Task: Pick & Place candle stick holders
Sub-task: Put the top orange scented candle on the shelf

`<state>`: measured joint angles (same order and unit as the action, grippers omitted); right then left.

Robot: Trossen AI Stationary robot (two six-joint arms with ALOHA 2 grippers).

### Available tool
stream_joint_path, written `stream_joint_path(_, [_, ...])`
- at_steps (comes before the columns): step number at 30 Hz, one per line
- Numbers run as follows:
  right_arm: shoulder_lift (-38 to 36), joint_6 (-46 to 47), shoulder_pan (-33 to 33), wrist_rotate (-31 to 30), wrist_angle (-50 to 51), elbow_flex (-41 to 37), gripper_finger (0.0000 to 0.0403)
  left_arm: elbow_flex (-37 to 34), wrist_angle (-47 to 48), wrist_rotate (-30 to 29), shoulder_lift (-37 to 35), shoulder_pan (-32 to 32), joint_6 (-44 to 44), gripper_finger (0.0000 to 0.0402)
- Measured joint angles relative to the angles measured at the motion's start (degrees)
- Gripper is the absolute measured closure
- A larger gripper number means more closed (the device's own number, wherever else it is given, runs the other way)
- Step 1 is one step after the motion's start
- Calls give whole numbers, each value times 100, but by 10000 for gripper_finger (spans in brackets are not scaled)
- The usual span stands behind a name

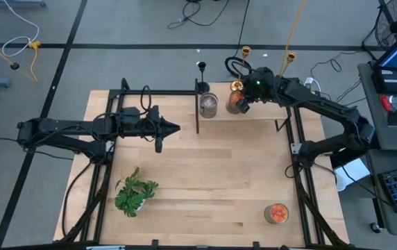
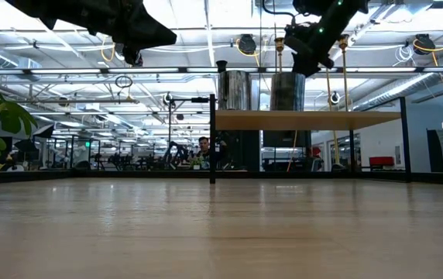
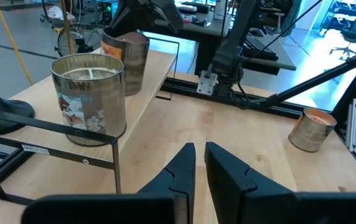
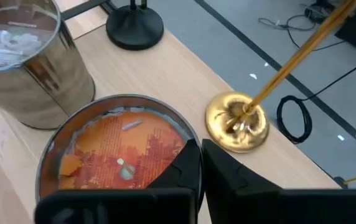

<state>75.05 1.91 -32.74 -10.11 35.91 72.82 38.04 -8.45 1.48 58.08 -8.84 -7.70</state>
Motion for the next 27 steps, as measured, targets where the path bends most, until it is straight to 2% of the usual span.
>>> stream_joint_path(6, [-147, 24, -67, 12, 155, -2, 400, 0, 7, 0, 0, 0, 0, 362])
stream_joint_path(10, [-259, 29, -69, 295, 375, -4, 400, 0, 11, 0, 0, 0, -2, 362])
stream_joint_path(18, [-273, 154, -69, 269, 430, -7, 398, 0, 4, 0, 0, 0, -33, 362])
stream_joint_path(27, [-275, 183, -67, 270, 401, -7, 353, 0, 2, 0, 0, -2, -33, 362])
